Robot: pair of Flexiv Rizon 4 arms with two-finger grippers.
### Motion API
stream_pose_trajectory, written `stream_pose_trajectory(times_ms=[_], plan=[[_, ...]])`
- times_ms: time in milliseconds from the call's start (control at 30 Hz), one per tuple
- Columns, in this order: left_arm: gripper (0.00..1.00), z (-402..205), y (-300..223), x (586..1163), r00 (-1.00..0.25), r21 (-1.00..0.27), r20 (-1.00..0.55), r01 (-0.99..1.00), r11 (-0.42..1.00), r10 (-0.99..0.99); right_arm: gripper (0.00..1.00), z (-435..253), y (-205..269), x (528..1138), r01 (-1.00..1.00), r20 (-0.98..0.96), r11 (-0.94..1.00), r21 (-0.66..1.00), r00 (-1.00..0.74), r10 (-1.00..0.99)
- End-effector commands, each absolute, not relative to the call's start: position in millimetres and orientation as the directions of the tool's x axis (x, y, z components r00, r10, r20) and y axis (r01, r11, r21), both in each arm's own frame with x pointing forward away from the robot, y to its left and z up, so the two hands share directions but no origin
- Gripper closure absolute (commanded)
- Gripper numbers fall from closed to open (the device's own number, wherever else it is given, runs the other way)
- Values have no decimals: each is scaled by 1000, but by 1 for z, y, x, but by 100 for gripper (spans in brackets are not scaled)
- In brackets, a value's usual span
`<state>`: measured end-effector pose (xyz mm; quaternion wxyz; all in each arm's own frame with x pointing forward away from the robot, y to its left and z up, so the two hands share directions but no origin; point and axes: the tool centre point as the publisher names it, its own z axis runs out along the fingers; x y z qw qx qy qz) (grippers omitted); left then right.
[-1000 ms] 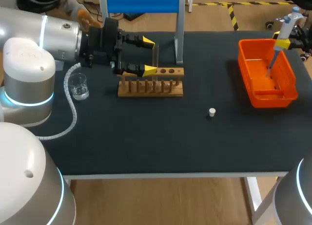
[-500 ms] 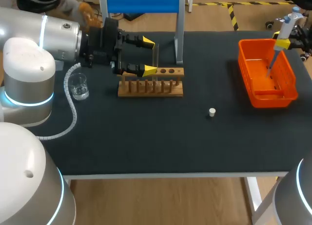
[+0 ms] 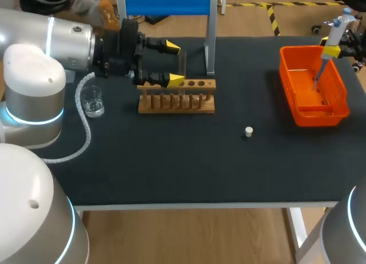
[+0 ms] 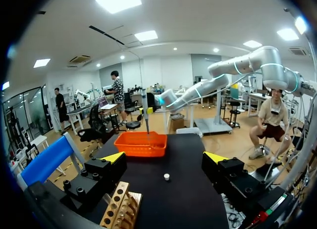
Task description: Invert the test tube, pick up the pipette, mount the tip to pipette, aspirate from beaker and dispense into the tube, eject the tip, return the pipette, and cap with the stopper.
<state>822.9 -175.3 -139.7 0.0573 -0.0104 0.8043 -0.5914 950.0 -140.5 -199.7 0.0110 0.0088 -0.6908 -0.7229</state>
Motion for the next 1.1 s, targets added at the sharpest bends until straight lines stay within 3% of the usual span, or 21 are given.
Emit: stream_pose_trajectory(times_ms=[33, 867, 1100], plan=[[0, -129, -203, 832, -995, -942, -73, 44, 333, -74, 100, -199, -141, 950, 4, 3, -43, 999, -1000, -30], [0, -87, -377, 903, -987, -935, -44, -13, 354, -151, 100, -199, -141, 950, 4, 3, -43, 999, -1000, -30], [0, -87, -377, 903, -987, -935, -44, -13, 354, -151, 100, -199, -141, 950, 4, 3, -43, 999, -1000, -30]])
